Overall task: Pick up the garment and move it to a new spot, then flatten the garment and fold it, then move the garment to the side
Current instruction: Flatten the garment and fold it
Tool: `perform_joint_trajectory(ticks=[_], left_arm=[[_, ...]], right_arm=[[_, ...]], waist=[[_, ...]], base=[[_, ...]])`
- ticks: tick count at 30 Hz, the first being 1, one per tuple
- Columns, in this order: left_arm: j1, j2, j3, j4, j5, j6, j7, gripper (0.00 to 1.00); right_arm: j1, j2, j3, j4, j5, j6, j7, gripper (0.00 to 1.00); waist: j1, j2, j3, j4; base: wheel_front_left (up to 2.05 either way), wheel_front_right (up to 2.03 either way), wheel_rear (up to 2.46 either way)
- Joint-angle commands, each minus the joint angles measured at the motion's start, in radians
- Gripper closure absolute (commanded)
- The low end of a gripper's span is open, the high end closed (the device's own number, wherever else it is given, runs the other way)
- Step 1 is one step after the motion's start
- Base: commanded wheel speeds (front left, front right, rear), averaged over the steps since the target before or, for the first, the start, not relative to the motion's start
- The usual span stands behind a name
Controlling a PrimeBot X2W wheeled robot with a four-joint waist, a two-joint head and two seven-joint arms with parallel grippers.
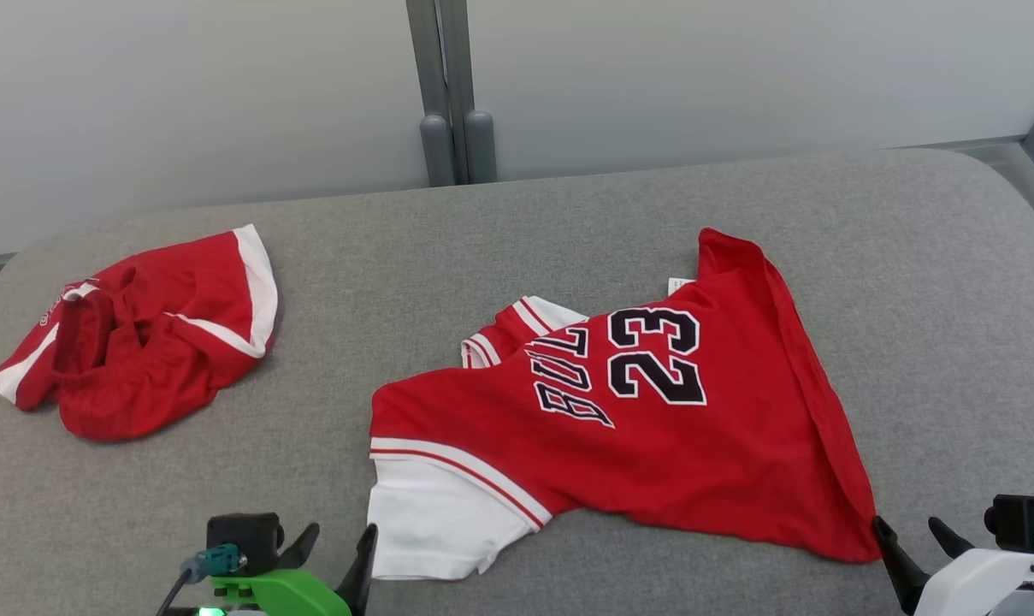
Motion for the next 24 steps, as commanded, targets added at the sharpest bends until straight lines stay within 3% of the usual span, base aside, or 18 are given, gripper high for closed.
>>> perform_joint_trajectory(ticks=[1, 8, 15, 16, 17, 19, 20, 24], left_arm=[[0.011, 0.009, -0.011, 0.006, 0.002, 0.000, 0.024, 0.00], [-0.060, -0.018, -0.041, 0.086, -0.003, -0.014, 0.077, 0.00], [-0.105, -0.049, -0.073, 0.203, -0.018, -0.058, 0.099, 0.00], [-0.107, -0.052, -0.075, 0.211, -0.019, -0.060, 0.096, 0.00], [-0.109, -0.055, -0.076, 0.219, -0.021, -0.064, 0.092, 0.07], [-0.118, -0.060, -0.077, 0.230, -0.020, -0.071, 0.078, 0.92], [-0.123, -0.064, -0.075, 0.235, -0.022, -0.076, 0.068, 1.00], [-0.137, -0.059, -0.069, 0.245, -0.017, -0.088, 0.034, 1.00]], right_arm=[[-0.005, -0.003, 0.000, 0.012, -0.001, -0.001, 0.007, 0.00], [-0.096, 0.018, 0.038, 0.137, 0.014, -0.001, 0.016, 0.00], [-0.155, 0.035, 0.092, 0.268, 0.056, -0.001, 0.003, 0.00], [-0.158, 0.033, 0.098, 0.277, 0.062, -0.001, -0.002, 0.12], [-0.160, 0.032, 0.105, 0.286, 0.069, -0.001, -0.008, 0.51], [-0.169, 0.032, 0.120, 0.299, 0.087, 0.000, -0.025, 0.85], [-0.176, 0.032, 0.127, 0.304, 0.098, 0.000, -0.038, 1.00], [-0.194, 0.024, 0.148, 0.308, 0.133, 0.000, -0.086, 1.00]], waist=[[0.0000, 0.0000, 0.015, 0.002], [0.0000, 0.0000, 0.070, -0.011], [0.0000, 0.0000, 0.081, -0.018], [0.0000, 0.0000, 0.081, -0.019], [0.0000, 0.0000, 0.080, -0.019], [0.0000, 0.0000, 0.079, -0.019], [0.0000, 0.0000, 0.079, -0.019], [0.0000, 0.0000, 0.077, -0.016]], base=[[0.00, 0.00, 0.00], [0.00, 0.00, 0.00], [0.00, 0.00, 0.00], [0.00, 0.00, 0.00], [0.00, 0.00, 0.00], [0.00, 0.00, 0.00], [0.00, 0.00, 0.00], [0.00, 0.00, 0.00]])
